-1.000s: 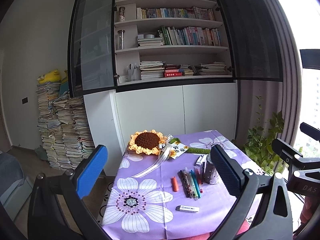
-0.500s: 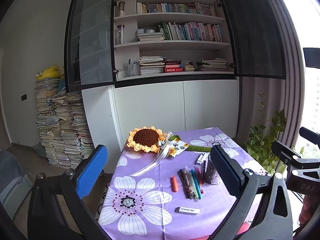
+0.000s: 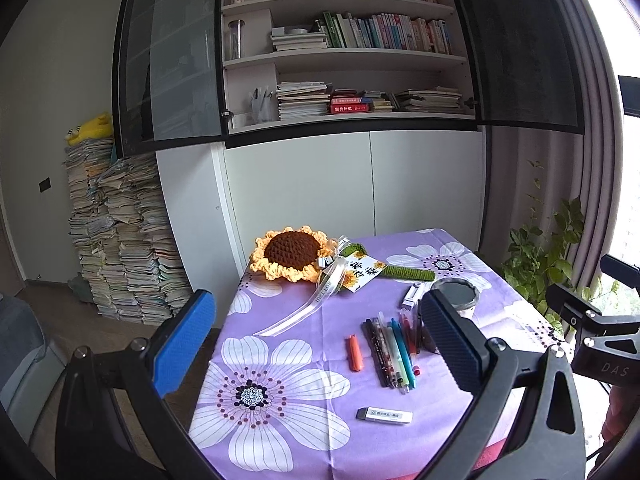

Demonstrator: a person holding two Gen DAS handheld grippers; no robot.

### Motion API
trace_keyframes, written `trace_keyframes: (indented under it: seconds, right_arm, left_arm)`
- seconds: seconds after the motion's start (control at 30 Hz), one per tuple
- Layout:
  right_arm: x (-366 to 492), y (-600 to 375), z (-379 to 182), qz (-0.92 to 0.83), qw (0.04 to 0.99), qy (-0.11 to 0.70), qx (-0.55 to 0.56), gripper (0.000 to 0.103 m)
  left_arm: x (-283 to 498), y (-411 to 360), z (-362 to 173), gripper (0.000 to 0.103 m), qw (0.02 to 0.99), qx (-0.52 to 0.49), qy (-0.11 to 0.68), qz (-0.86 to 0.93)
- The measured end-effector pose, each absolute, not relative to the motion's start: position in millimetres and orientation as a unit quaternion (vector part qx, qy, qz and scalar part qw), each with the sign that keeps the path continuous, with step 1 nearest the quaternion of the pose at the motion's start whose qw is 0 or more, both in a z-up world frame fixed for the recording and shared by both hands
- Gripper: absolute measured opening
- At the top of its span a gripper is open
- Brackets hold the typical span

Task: Organize stationery
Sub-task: 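Move both tools toward the pens and the white pen cup, then grasp the white grey-rimmed pen cup with the right tool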

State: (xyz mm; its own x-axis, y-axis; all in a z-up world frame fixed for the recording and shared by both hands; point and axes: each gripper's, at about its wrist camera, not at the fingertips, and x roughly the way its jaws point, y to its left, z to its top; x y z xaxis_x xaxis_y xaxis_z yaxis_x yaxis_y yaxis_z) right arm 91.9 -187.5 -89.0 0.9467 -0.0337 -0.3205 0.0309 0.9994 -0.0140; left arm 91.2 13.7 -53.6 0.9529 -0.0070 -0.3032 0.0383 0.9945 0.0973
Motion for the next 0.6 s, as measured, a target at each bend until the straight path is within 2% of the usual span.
trace_keyframes:
  seconds: [0.37,0.6]
  right_arm:
    - [149.6,-215.0,-137.6,-0.010,0.971,0.238,0.031,0.103]
    - [202.9,-198.6,-171.9,0.025,0.957,0.290,0.006,0.103]
  left_arm:
    - [135.1,12.5,-86.0,0.102,0.980,0.051,0.191,-0.023]
    - [174.9,16.7,-117.3,0.102,0.968,0.055,0.241,-0.033]
